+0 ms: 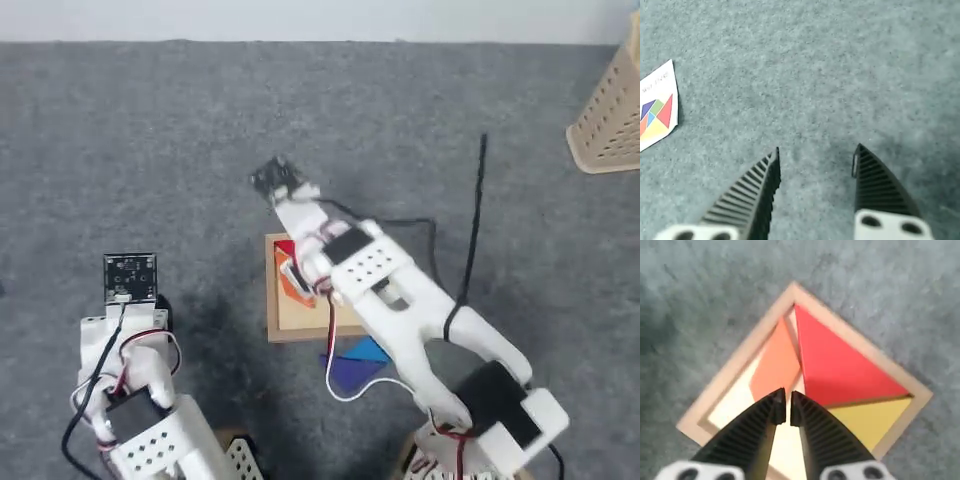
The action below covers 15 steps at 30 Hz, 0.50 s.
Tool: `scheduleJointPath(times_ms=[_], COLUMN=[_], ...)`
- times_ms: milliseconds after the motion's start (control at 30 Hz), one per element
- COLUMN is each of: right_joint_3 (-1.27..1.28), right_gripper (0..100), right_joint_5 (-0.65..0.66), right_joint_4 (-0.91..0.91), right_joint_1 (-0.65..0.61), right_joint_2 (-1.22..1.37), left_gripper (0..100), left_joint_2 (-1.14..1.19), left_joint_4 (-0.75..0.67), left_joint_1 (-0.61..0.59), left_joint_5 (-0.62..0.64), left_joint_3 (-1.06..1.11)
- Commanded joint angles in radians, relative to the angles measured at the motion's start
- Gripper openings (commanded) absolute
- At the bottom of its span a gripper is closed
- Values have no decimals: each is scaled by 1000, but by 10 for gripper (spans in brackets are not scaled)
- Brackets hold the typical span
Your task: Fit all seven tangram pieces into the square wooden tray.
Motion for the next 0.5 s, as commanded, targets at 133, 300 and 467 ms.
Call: scheduleJointPath(times_ms=[133, 300, 467], right_joint_3=[-37, -74, -189], right_gripper=[6, 6, 6], right_joint_5=[44, 44, 44], right_joint_4=[-38, -33, 42], right_joint_1=[-1, -56, -67], right_joint_2=[44, 127, 191], left_gripper=[218, 218, 218], left_joint_2=[-9, -9, -9], left_joint_4=[6, 6, 6], left_joint_1=[0, 0, 0], left_joint_5=[-8, -8, -8], left_joint_3=[-4, -4, -4])
